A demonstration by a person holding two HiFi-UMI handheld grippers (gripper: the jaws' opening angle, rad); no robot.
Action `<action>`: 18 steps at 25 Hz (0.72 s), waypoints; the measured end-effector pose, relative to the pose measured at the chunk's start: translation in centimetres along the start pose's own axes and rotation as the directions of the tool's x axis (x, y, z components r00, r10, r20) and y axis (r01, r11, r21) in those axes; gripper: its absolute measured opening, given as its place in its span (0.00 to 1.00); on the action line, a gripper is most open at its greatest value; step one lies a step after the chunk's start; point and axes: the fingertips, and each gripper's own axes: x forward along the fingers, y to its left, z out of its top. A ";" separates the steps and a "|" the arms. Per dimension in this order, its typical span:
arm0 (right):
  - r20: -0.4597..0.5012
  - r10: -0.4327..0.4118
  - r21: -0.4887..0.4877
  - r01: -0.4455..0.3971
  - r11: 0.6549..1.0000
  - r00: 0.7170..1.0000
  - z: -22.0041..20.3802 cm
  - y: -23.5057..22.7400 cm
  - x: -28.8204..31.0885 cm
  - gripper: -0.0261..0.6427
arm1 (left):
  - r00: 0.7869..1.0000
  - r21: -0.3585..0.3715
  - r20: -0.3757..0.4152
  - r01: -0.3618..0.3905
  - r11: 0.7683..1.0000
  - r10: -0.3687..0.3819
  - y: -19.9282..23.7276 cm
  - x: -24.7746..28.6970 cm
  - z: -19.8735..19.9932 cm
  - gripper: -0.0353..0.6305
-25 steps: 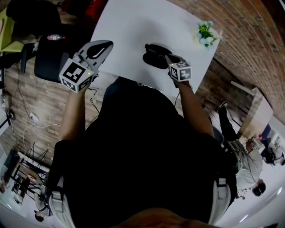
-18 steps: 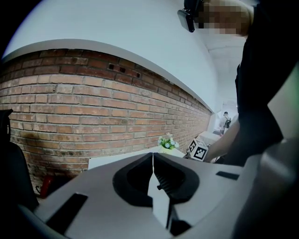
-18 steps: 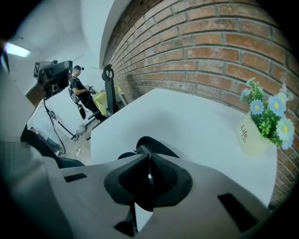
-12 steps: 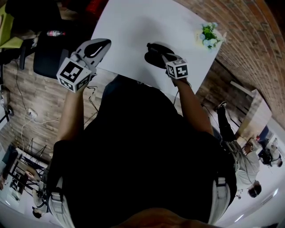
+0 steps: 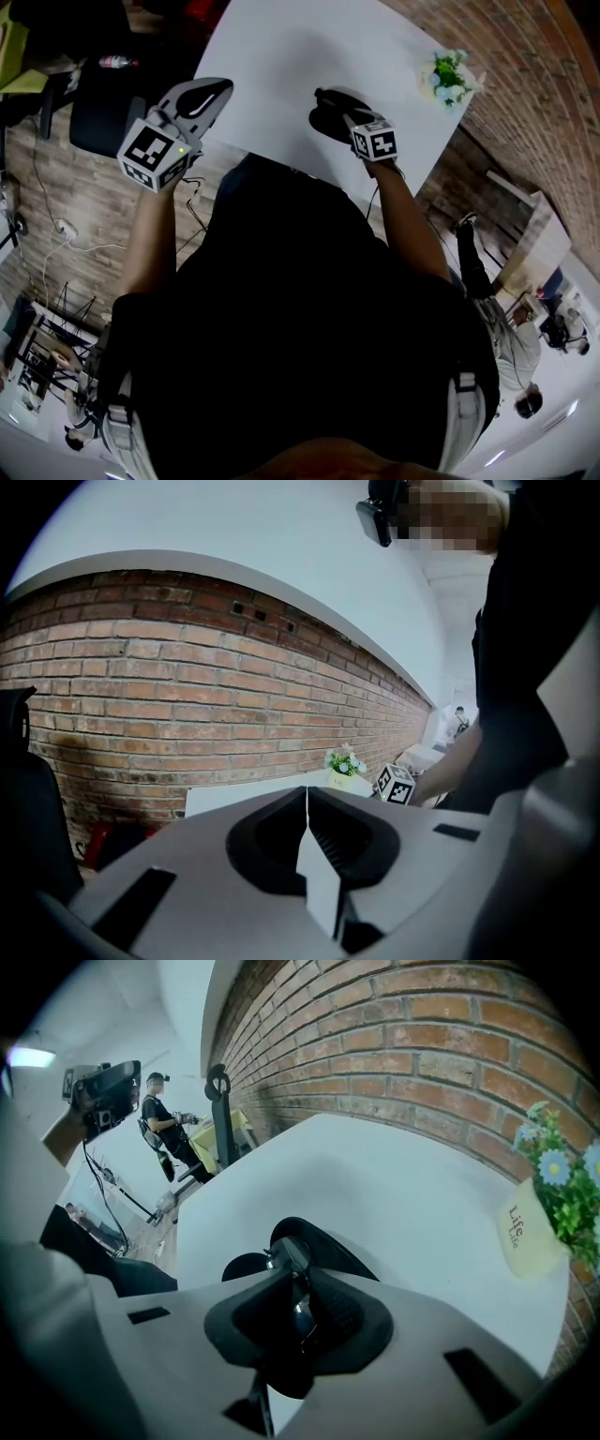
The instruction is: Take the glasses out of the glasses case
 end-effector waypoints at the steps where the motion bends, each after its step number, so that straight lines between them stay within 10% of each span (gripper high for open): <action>1: -0.006 -0.001 -0.006 0.000 1.000 1.000 0.0 0.0 0.2 0.14 | 1.000 -0.002 -0.001 -0.001 1.000 0.001 0.1 0.0 -0.1 0.07; 18: -0.102 0.014 -0.075 -0.021 0.997 0.995 -1.0 -0.4 2.4 0.16 | 1.000 -0.028 -0.021 0.003 1.000 -0.004 1.4 0.9 -1.6 0.07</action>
